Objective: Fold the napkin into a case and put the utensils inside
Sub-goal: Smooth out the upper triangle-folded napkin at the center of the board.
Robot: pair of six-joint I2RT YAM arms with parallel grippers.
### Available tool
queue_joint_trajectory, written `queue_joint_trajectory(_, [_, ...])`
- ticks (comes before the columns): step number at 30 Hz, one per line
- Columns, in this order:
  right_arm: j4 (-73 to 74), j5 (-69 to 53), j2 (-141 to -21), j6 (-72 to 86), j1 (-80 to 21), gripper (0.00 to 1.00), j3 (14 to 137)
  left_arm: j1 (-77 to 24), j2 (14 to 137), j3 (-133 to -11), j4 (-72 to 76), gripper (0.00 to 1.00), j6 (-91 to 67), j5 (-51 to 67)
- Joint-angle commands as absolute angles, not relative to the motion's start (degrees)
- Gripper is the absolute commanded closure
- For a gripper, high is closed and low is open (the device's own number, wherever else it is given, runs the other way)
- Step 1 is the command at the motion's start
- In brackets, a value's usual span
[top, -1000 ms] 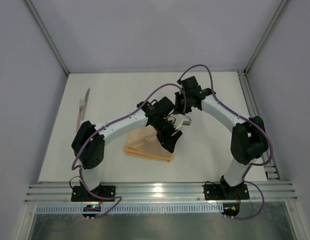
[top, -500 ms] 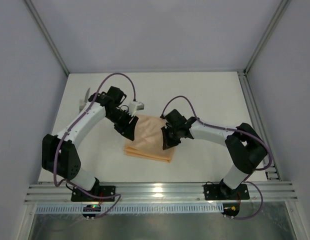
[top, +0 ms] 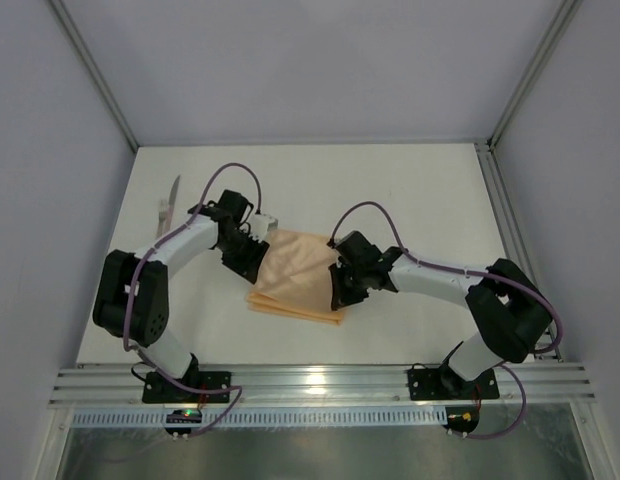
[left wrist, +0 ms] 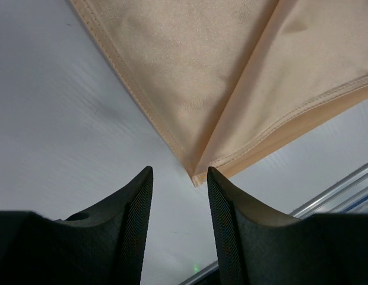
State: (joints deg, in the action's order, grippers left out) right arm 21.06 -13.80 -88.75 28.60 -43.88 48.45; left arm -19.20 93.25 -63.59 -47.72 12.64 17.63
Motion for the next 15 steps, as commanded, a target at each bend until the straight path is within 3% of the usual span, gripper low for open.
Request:
queue_joint_trajectory(1, [21.70, -10.82, -85.61, 27.78, -44.30, 0.87, 47.99, -18.98, 93.26, -62.23, -42.45, 0.56, 12.48, 16.08])
queue_joint_trajectory(10, [24.70, -7.74, -79.55, 19.09, -45.44, 0.61, 49.83, -20.92, 92.81, -57.75, -41.92, 0.61, 14.68, 16.52])
queue_joint_trajectory(15, [23.64, -8.78, -78.75, 8.81, -46.32, 0.55, 50.71, -21.27, 92.46, -57.22, -41.66, 0.66, 14.77, 16.35])
